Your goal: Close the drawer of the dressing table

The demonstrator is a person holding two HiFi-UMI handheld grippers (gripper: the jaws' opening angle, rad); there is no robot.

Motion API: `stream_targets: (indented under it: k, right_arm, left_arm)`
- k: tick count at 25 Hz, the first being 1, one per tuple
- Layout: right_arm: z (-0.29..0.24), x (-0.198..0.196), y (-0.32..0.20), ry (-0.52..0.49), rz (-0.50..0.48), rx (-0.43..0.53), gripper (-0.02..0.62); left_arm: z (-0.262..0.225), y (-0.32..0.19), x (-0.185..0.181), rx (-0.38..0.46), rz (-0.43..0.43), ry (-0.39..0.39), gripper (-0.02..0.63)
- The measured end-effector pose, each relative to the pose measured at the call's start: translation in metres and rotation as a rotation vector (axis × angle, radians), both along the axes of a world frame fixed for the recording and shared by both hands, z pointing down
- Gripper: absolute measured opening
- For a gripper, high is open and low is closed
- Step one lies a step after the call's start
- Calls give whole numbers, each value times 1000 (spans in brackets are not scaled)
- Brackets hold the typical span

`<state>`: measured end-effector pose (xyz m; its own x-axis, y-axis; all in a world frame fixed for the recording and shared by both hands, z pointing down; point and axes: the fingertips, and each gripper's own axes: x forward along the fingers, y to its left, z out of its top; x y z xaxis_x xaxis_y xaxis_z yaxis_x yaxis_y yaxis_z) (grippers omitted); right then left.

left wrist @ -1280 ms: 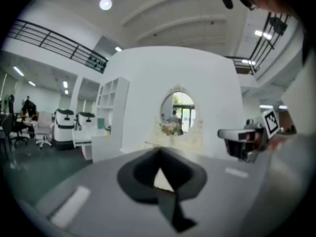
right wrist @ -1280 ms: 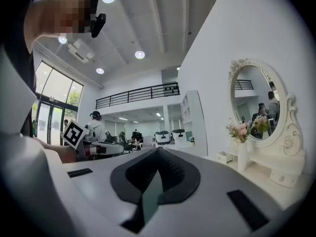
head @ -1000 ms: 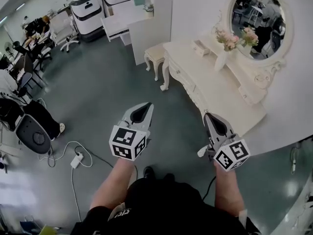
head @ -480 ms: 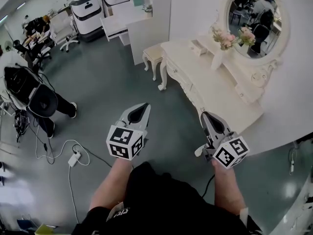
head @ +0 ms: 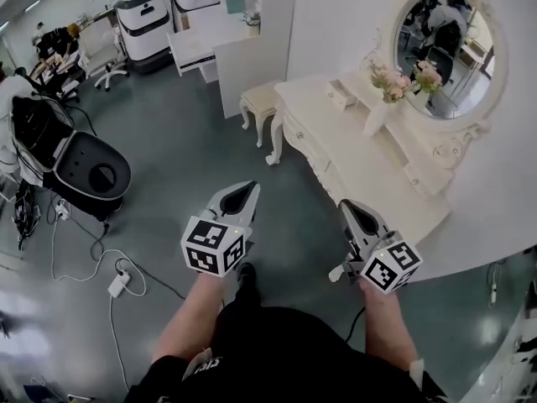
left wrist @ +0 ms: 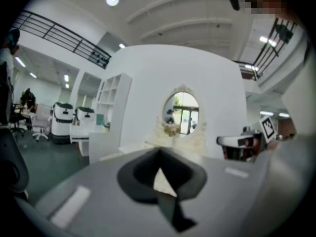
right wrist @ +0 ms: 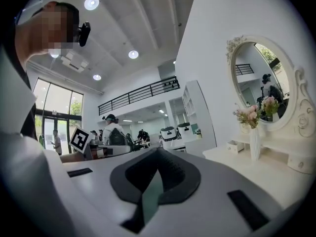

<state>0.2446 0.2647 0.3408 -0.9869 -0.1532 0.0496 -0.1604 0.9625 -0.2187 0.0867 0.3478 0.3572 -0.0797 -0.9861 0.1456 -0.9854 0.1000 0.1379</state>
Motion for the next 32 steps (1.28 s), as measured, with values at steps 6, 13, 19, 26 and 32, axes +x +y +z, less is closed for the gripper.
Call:
stream_targets:
  k: [6, 13, 19, 26, 32]
  right_arm:
    - [11, -75, -35, 36, 3, -19, -6]
    - [12, -158, -67, 52, 14, -37, -6]
    - [20, -191, -85, 66, 69, -50, -5]
    - [25, -220, -100, 56, 70, -74, -5]
    - [34, -237, -129, 53, 81, -85, -5]
  left_arm:
    - [1, -40, -75, 2, 22, 11, 9]
    - [1, -78, -151, -7, 63, 23, 9]
    - [13, -85, -182, -20, 111, 41, 9]
    - [30, -105, -203, -50, 145, 55, 9]
    - [32, -141, -212, -64, 179, 38, 9]
